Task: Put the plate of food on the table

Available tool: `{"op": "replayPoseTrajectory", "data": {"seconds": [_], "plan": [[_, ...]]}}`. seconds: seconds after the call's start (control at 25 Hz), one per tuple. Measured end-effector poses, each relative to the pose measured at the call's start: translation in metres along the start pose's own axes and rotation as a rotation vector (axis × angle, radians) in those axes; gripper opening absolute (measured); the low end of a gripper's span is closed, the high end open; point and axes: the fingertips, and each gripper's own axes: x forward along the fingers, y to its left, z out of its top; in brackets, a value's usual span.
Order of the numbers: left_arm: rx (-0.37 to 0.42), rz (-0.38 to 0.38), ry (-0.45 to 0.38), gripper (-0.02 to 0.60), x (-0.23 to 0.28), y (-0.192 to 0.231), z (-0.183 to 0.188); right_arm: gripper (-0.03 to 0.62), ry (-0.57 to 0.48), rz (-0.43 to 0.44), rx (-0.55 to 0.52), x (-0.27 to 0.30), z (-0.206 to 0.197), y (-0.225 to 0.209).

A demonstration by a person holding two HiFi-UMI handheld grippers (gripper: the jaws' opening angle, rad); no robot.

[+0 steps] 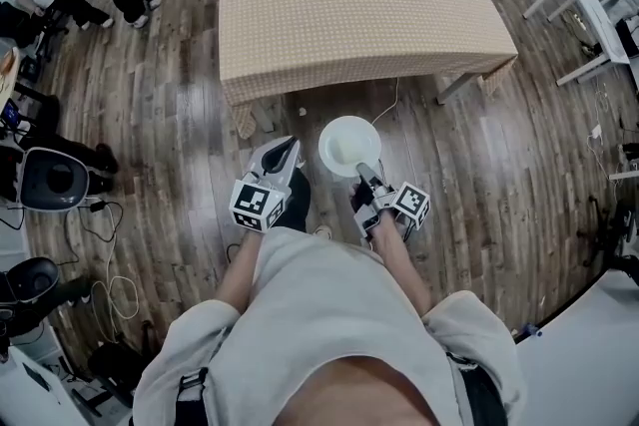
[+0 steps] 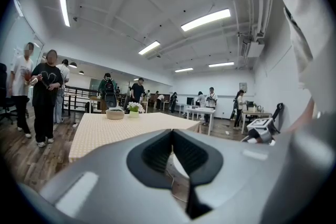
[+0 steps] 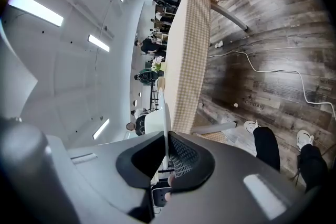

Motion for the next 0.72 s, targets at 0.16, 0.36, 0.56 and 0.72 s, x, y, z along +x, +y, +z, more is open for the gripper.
{"op": "replayPoseTrajectory", "data": {"seconds": [0.16,0.36,0.56,0.72], "plan": [[-0.013,-0.01,0.006,0.009,0.017,0.02,-0.004,0.014,-0.003,-0.009,-0.005,0.023,0.008,0.003],[-0.027,-0.018,0.011,0.011,0.046,0.059,-0.004,0.014,-0.002,-0.021,0.003,0.063,0.02,0.008],[-0.05,-0.036,0.027,0.011,0.08,0.098,-0.002,0.012,0.001,-0.082,-0.001,0.104,0.036,0.011],[-0.063,-0.059,0.026,0.009,0.109,0.128,0.009,0.012,-0.015,-0.111,0.002,0.137,0.053,0.019]]}}
